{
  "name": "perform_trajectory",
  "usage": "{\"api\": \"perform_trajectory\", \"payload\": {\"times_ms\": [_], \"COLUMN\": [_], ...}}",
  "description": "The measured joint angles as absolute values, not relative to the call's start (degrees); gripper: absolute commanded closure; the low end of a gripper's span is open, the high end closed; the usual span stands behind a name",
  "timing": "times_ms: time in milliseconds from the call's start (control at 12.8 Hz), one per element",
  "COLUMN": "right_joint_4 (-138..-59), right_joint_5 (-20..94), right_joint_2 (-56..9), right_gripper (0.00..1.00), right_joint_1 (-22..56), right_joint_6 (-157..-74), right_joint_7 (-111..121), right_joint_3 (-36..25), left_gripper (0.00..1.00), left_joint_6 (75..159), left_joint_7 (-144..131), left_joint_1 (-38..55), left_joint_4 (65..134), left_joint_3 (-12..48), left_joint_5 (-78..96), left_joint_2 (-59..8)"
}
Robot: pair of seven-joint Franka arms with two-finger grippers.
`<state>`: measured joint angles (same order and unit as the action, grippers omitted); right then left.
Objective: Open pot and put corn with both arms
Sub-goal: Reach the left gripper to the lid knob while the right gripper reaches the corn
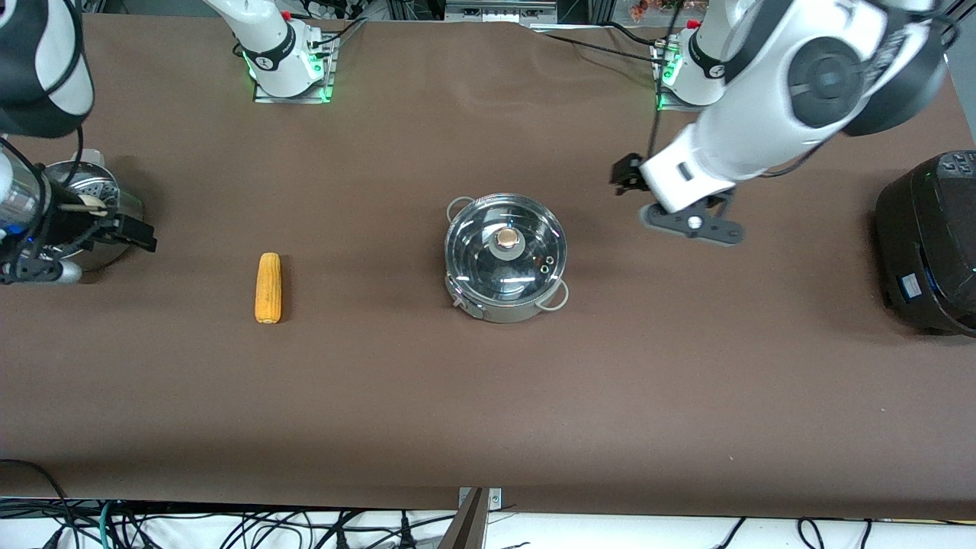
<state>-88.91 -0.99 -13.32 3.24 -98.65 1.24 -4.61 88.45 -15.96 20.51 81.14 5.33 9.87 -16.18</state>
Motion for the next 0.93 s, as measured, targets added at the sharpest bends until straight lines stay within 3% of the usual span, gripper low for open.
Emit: {"api": "perform_trajectory", "payload": {"times_ms": [389, 700, 934], "right_joint_4": [-89.29, -93.19, -96.88], "right_joint_5": [0.25, 0.55, 1.71], "right_joint_2": [-17.09, -21.51, -24.66], "right_gripper": [0.00, 0.00, 0.00], "right_joint_1": [3.09, 3.31, 3.56], "right_joint_6": [-104.15, -115.17, -123.34], "right_joint_7": [1.24, 1.24, 1.24], "right_joint_3": [-4.63, -4.29, -2.98], "left_gripper": [0.00, 0.00, 0.00], "left_joint_6": [93.96, 101.37, 102.42], "left_joint_7": [-28.51, -35.71, -36.41], "left_joint_1": [29.88, 34.95, 35.88], "left_joint_4": [77.31, 77.24, 77.14], "left_joint_3": [5.33, 5.30, 5.14], "left_joint_5": [7.19, 6.04, 4.41], "left_joint_2": [-23.57, -28.12, -31.14]}}
